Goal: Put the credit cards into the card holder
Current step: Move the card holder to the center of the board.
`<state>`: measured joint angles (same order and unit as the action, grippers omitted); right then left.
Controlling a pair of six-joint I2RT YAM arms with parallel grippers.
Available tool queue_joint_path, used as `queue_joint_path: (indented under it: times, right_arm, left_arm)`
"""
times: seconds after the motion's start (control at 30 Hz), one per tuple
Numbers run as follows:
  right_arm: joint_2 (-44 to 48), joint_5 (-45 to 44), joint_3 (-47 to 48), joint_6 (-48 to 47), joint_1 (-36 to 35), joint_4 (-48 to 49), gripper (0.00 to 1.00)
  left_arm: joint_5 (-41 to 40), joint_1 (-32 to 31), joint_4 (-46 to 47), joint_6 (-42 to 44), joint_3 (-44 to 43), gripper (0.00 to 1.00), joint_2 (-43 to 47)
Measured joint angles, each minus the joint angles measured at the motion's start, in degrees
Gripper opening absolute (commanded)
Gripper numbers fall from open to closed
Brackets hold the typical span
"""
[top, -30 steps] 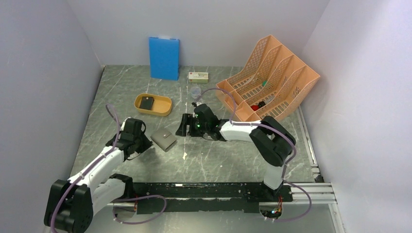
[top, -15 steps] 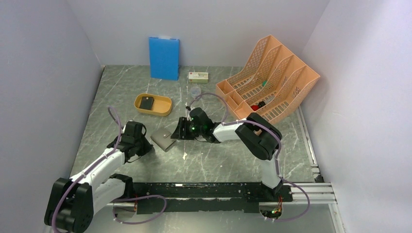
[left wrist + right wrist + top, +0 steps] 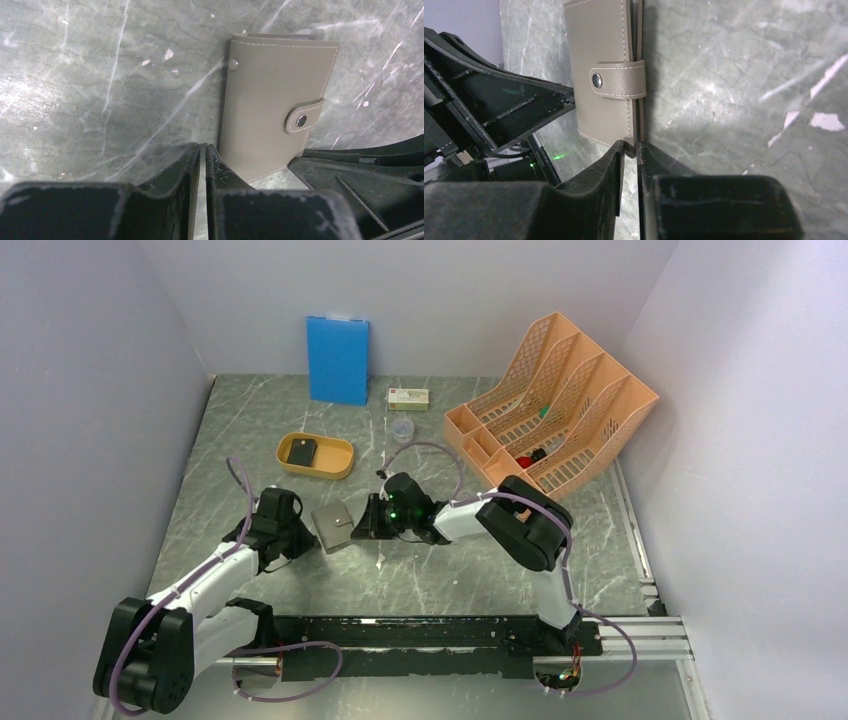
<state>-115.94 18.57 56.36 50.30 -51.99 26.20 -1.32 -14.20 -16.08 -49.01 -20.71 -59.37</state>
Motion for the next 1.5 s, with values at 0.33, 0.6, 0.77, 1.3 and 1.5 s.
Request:
queue_joint_path:
  times: [0.33, 0.6, 0.77, 1.3, 1.5]
  right_arm:
    - [5.7, -0.7, -8.3, 0.3, 0.0, 2.2, 0.0]
    - [19.5, -3.7, -20.0, -0.2, 0.0, -1.5, 0.0]
    - [28.8, -7.6, -26.8, -1.1, -0.1, -4.6, 0.0]
    - [33.1, -12.9, -31.7, -1.5, -0.6, -6.3, 0.23]
    - [39.3, -16.5, -31.1, -3.7, -0.9, -12.3, 0.61]
  left_arm:
    - [3.1, -2.1, 1.2, 0.9, 1.5, 0.12, 1.2]
    - [5.6, -11.9, 4.4, 0.0, 3.8, 0.11, 2.9]
    - [5.7, -19.0, 6.6, -0.1, 3.6, 0.12, 1.9]
    - [-0.7, -20.5, 0.2, 4.4, -2.1, 0.85, 13.9]
    - [-3.2, -20.5, -3.1, 4.5, -3.5, 0.97, 17.2]
